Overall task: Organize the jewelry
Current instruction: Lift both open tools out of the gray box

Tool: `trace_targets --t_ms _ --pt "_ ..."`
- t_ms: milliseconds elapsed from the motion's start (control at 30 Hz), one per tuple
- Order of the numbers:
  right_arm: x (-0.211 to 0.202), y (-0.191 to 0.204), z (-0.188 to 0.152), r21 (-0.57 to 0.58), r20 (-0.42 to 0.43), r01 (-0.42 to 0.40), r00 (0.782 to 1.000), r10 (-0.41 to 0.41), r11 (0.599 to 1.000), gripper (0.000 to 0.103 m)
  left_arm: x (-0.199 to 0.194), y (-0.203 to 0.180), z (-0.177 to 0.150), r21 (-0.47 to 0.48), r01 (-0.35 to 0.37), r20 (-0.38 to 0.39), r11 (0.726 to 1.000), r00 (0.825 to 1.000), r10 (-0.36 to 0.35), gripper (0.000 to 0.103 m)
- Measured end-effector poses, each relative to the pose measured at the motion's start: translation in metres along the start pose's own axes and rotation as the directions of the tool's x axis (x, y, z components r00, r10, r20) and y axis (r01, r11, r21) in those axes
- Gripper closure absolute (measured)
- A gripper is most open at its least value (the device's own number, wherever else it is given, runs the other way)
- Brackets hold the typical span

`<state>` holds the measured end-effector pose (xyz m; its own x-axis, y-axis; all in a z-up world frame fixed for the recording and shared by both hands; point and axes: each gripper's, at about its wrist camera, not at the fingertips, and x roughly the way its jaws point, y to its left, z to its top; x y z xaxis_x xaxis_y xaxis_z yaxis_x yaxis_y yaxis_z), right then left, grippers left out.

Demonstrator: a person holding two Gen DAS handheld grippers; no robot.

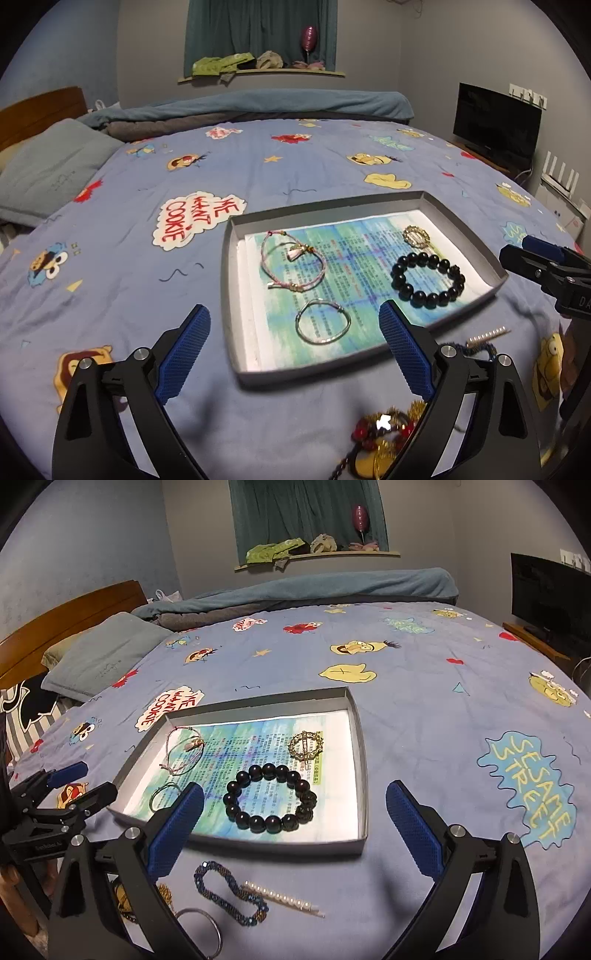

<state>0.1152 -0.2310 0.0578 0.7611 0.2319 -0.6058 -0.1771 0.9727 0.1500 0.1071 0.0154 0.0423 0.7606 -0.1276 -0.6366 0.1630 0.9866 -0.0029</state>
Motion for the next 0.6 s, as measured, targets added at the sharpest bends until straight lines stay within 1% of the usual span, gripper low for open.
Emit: trace_targets --t_ms 167,233,433,600 --pt "-0.018 0.002 -0.005 -0.022 0.013 -0.010 1.000 0.010 1.000 0.005 -0.020 0.005 -0.006 0.016 -0.018 0.017 1.000 1.000 0.018 0.009" --pt "-0.025 0.002 -0.009 -0.028 0.020 -0.013 1.000 0.014 1.000 0.005 -0.025 0.006 -0.011 0.017 -0.015 0.014 1.000 1.000 0.015 0.009" --pt "-0.041 -0.002 -0.029 -0.059 0.017 -0.015 1.000 0.016 0.998 0.005 -0.037 0.008 -0.036 0.040 -0.011 -0.027 0.999 1.000 0.012 0.009" --pt "-0.045 -0.007 -0.045 -0.070 -0.011 -0.024 1.000 0.023 0.997 0.005 -0.043 0.009 -0.057 0.025 0.029 -0.066 0.999 0.997 -0.027 0.008"
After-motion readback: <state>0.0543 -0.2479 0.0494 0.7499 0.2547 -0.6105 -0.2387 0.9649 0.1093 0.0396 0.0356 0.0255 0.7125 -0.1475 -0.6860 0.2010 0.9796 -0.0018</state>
